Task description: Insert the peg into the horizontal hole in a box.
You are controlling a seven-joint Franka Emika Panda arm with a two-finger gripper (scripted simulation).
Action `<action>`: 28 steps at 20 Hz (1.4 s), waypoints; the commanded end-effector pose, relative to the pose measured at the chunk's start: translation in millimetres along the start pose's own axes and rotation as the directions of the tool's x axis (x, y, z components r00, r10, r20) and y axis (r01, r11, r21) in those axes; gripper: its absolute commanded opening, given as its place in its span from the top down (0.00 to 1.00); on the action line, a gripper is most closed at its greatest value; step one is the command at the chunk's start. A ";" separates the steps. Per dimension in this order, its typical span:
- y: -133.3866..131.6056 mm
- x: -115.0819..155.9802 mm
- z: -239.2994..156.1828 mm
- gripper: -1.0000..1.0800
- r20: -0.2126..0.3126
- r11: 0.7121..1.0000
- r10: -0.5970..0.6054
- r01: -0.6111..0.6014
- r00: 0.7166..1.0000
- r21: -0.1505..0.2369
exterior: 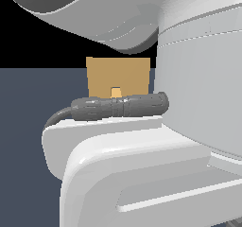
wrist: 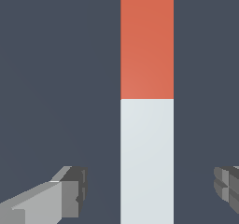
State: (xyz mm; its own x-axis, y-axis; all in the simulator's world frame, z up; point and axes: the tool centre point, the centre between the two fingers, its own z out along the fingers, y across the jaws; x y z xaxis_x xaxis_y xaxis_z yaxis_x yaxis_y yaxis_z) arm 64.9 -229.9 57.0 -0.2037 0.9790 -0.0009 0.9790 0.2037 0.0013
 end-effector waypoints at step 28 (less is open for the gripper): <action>-1.0 4.3 37.1 1.00 -0.001 1.000 0.002 -0.002 1.000 0.002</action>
State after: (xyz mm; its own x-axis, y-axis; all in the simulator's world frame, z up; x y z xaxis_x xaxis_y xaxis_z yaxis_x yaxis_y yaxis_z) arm 63.0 -227.9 18.5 -0.2018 0.9794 0.0006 0.9794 0.2018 -0.0020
